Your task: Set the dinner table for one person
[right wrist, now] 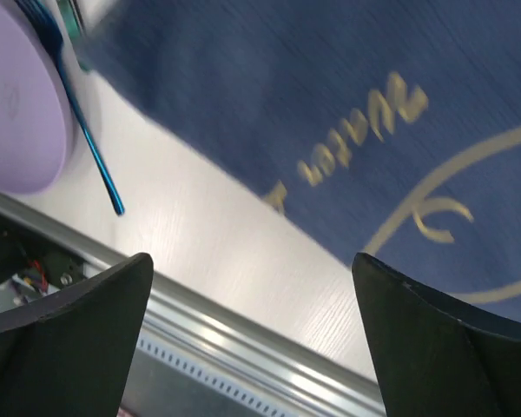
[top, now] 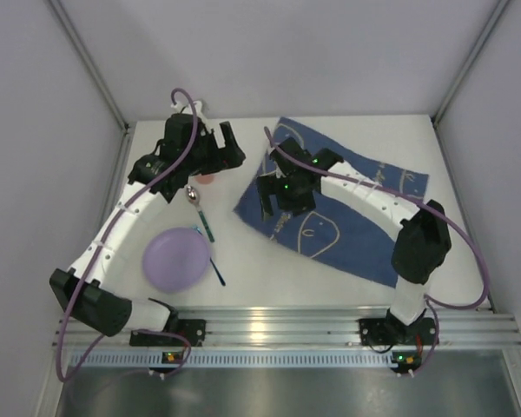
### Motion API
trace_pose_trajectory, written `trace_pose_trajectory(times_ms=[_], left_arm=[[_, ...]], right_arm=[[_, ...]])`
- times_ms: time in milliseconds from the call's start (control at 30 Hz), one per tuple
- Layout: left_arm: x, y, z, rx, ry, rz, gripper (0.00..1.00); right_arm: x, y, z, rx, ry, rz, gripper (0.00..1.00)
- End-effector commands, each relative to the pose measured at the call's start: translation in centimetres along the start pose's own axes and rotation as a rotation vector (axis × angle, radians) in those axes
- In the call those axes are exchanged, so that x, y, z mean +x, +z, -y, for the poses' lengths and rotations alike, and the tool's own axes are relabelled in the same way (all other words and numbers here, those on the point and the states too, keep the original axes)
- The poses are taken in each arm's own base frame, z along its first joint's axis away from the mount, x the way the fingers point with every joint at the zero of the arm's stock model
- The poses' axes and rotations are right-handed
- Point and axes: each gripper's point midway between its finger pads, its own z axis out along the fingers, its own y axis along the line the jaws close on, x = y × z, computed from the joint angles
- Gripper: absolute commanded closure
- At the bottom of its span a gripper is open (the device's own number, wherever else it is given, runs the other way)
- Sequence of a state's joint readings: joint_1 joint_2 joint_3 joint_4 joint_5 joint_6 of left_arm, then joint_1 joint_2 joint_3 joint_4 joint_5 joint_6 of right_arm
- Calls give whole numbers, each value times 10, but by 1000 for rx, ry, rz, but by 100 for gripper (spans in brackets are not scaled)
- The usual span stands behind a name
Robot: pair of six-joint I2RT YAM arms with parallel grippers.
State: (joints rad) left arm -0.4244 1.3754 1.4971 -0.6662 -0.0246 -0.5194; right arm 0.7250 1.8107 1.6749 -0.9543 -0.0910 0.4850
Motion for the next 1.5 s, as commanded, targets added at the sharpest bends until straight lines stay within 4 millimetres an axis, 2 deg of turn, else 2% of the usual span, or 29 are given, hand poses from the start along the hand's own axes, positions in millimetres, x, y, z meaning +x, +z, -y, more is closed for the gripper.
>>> trace_pose_trajectory(times_ms=[0, 133, 167, 300, 400, 467, 600, 633, 667, 733, 767, 933, 1067, 1300, 1467], left_arm=[[2, -3, -5, -16, 7, 13, 1], [24, 8, -11, -27, 8, -48, 1], [31, 12, -14, -37, 10, -65, 1], [45, 22, -17, -56, 23, -105, 1], [48, 27, -17, -73, 30, -109, 1], [47, 27, -18, -87, 30, -104, 1], [45, 26, -33, -173, 35, -93, 1], [46, 24, -42, -217, 40, -95, 1], [48, 23, -46, -237, 43, -99, 1], [52, 20, -58, -283, 54, -97, 1], [55, 18, -62, -298, 57, -101, 1], [61, 7, -82, -352, 62, -107, 1], [63, -1, -102, -399, 48, -109, 1], [63, -10, -136, -478, 44, -107, 1], [74, 5, -160, -539, 69, -140, 1]], right_arm=[[24, -4, 15, 27, 59, -71, 0], [28, -17, 40, 97, 66, -49, 0], [25, -26, 47, 107, 82, -24, 0], [26, -37, 77, 146, 153, 8, 0], [34, -28, 105, 163, 232, -6, 0], [40, -16, 125, 165, 287, -18, 0], [54, 15, 147, 147, 347, -55, 0], [69, 25, 154, 154, 360, -91, 0], [69, 35, 160, 152, 371, -87, 0], [88, 46, 174, 170, 403, -127, 0], [90, 52, 179, 173, 410, -126, 0], [116, 51, 212, 201, 470, -168, 0], [118, 39, 227, 203, 488, -154, 0], [111, 24, 218, 164, 482, -131, 0], [105, -2, 210, 164, 469, -94, 0]])
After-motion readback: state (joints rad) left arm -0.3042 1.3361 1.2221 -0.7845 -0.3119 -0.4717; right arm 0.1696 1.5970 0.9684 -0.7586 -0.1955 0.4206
